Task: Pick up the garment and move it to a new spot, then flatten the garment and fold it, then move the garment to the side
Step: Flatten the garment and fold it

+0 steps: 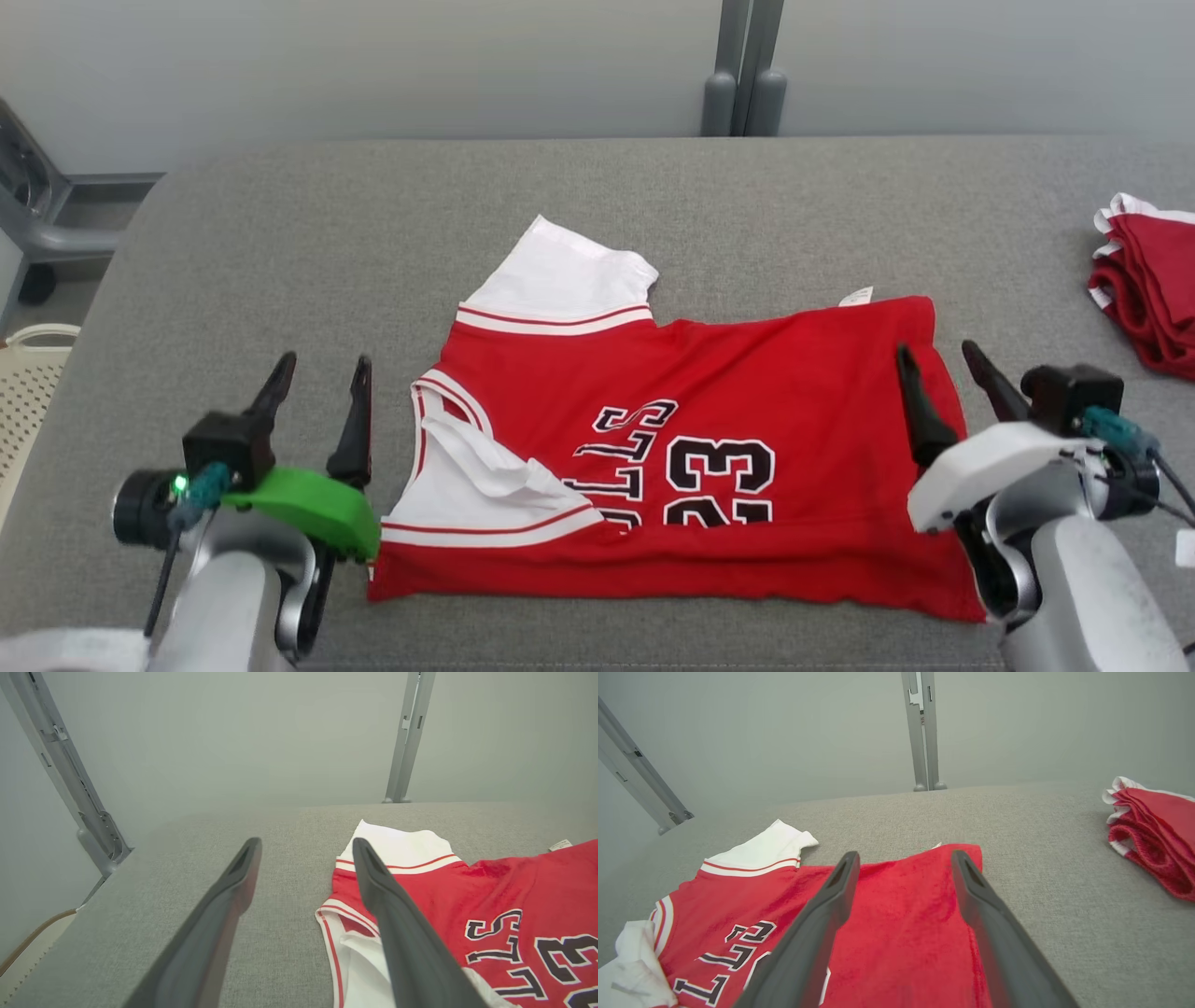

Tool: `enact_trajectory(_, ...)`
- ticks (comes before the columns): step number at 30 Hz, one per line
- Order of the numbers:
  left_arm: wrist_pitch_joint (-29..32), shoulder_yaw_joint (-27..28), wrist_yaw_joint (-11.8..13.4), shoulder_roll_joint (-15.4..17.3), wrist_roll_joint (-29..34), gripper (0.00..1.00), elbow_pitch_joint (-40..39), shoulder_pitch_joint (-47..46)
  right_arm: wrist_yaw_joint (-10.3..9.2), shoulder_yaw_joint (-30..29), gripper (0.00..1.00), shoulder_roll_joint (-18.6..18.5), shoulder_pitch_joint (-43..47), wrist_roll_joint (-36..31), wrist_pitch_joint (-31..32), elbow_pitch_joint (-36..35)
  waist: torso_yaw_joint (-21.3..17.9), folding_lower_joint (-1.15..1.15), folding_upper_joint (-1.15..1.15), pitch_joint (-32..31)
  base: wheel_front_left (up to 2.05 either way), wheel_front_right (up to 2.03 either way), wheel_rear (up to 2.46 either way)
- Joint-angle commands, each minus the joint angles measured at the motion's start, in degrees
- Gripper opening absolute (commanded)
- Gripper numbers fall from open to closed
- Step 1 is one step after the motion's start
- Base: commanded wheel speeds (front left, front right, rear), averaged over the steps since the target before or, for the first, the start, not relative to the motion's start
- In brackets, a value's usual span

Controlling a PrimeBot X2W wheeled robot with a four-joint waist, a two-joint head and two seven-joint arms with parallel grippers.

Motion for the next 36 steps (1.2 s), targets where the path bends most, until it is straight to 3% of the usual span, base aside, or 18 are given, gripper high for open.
enact_trajectory(1, 1.57, -0.39, -0.62, 0.6, 0.49, 1.0, 0.73, -3.71, -0.06, -0.18, 1.0, -0.86, -2.47, -0.59, 2.41, -0.94, -0.9, 0.0, 0.0, 3.76, 0.0, 0.0, 0.0)
enact_trajectory(15, 16.96, -9.53, -4.52, 5.3, 1.1, 1.0, 15.14, -37.46, -0.06, 5.35, 1.0, -10.76, -23.65, 0.45, 26.23, -3.37, -8.8, 0.0, 0.0, 23.21, 0.0, 0.0, 0.0)
enact_trajectory(26, 21.29, -16.58, -4.57, 8.05, -3.46, 1.0, 23.4, -48.08, -0.07, 8.12, 1.0, -13.41, -27.04, 0.94, 26.61, -5.39, -12.78, 0.0, 0.0, 27.98, 0.0, 0.0, 0.0)
enact_trajectory(36, 22.95, -21.32, -4.59, 9.76, -6.17, 1.0, 28.98, -54.73, -0.07, 9.77, 1.0, -13.34, -27.44, 1.08, 25.26, -4.62, -14.5, 0.0, 0.0, 30.03, 0.0, 0.0, 0.0)
